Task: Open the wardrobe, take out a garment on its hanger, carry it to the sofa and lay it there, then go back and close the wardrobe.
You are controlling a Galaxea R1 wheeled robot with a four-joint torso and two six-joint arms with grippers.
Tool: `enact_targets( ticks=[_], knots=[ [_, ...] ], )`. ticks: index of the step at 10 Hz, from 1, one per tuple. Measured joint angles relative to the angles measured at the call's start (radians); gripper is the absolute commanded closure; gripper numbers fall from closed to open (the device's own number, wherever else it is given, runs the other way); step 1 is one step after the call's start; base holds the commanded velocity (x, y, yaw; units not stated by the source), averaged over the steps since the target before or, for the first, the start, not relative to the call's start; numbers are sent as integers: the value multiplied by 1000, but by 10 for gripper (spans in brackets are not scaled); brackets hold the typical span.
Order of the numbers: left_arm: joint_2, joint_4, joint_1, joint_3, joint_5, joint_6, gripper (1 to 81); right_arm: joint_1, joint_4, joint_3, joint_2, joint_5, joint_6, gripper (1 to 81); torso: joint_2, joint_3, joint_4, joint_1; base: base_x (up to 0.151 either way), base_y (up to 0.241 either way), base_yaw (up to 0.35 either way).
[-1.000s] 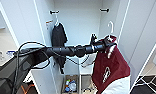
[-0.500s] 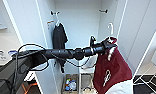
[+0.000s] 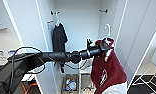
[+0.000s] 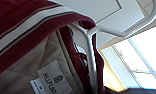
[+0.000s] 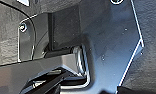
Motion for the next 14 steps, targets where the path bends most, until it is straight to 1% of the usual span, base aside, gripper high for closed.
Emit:
enact_targets(
  ticks=[2,4,6,7,8,10,12,14],
  knots=[
    [-24,6,13,29,-4,-1,811,0,0,0,0,0,0,10,0,0,0,0,0,0,0],
    [-37,36,21,83,-7,-1,811,0,0,0,0,0,0,10,0,0,0,0,0,0,0],
    [-74,64,49,111,1,-1,811,0,0,0,0,0,0,10,0,0,0,0,0,0,0],
    [-102,76,57,131,17,-1,811,0,0,0,0,0,0,10,0,0,0,0,0,0,0],
    [-122,88,58,149,48,-1,811,0,0,0,0,0,0,10,0,0,0,0,0,0,0],
    [-125,114,63,183,97,0,811,0,0,0,0,0,0,10,0,0,0,0,0,0,0],
    [-125,115,61,184,115,-1,811,2,0,0,0,-1,0,10,0,0,0,0,0,0,0],
    [-125,112,11,179,125,-8,811,6,0,0,0,0,0,10,0,0,0,0,0,0,0]
  ],
)
